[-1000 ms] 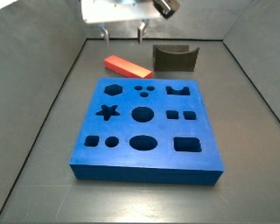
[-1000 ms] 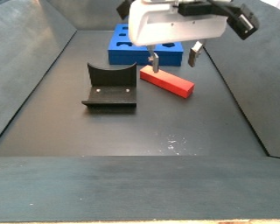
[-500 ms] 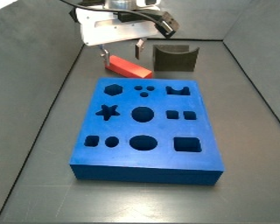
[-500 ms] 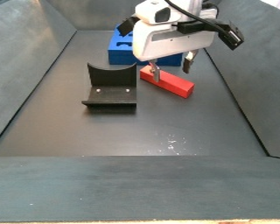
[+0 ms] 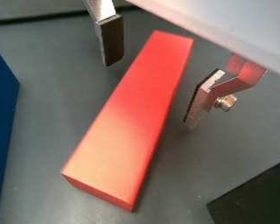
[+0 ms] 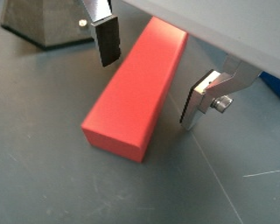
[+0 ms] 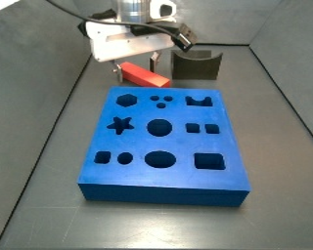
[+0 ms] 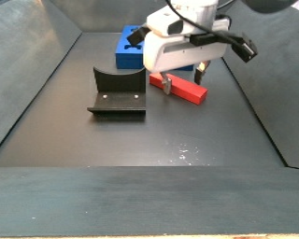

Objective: Pick up the rectangle object. Move up. Place the rectangle object on the fixture. Regrasp the rectangle object. Move to above the board. Insert the rectangle object.
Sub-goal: Pick up the rectangle object.

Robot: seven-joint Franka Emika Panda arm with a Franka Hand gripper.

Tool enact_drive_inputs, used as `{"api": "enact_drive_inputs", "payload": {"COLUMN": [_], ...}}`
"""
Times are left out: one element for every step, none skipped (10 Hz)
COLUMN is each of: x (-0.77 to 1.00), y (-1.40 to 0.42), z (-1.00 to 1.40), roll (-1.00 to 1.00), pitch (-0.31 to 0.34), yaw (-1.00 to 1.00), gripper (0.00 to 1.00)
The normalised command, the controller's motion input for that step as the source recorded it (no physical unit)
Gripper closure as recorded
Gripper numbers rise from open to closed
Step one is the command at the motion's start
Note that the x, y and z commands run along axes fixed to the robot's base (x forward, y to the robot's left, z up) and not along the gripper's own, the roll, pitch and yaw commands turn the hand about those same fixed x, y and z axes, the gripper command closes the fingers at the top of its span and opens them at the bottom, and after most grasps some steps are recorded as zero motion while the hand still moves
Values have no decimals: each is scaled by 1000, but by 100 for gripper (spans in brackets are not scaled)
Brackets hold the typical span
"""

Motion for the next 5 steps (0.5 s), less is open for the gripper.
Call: {"api": "enact_drive_inputs", "payload": {"x": [0,0,0,0,0], "y": [0,0,0,0,0], "z": [0,0,0,0,0], "roll": [0,0,0,0,0], "pitch": [0,0,0,0,0], "yaw": [0,0,0,0,0], "gripper": [100,100,100,100,100]}}
